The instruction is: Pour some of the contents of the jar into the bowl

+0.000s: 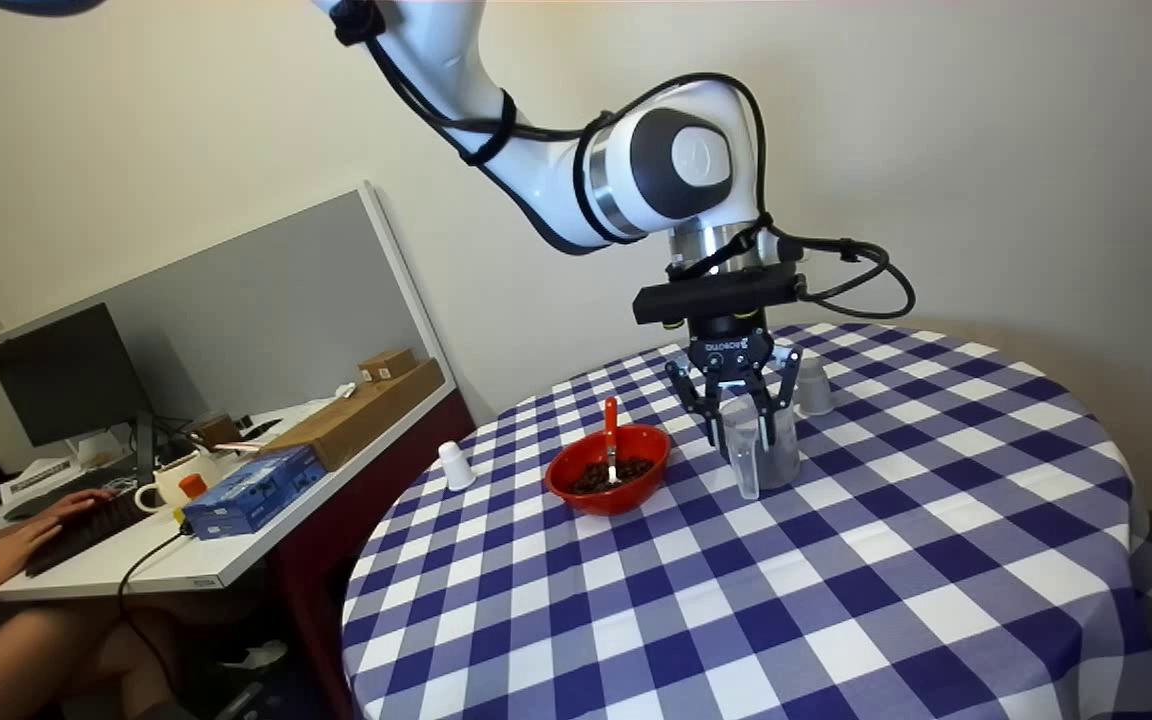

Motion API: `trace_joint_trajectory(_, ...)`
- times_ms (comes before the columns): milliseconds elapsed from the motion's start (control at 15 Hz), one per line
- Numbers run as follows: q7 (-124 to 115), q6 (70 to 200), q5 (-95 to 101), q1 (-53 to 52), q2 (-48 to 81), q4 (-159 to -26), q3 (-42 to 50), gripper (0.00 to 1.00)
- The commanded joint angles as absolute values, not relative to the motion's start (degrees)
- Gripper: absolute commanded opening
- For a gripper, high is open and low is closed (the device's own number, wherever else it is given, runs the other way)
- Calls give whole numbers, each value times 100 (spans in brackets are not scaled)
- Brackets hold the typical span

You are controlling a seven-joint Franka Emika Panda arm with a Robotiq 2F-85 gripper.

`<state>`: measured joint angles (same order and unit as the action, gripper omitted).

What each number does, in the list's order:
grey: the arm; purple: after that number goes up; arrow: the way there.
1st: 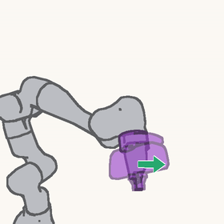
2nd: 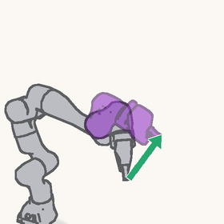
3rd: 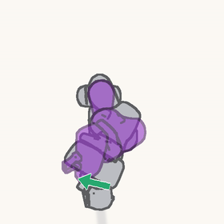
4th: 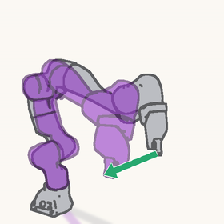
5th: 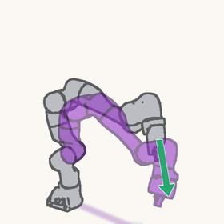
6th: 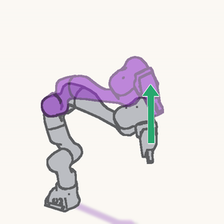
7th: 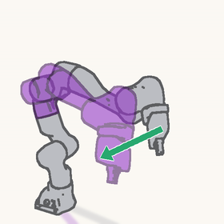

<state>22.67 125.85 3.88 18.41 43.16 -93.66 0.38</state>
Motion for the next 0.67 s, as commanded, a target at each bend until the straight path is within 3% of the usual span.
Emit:
trace_joint_trajectory(0,2473,12427,16,1926,4157,-9455,-49,81)
trace_joint_trajectory(200,2362,12531,-187,1884,3735,-9869,-60,99)
trace_joint_trajectory(600,1340,12820,-88,1306,2219,-11460,120,100)
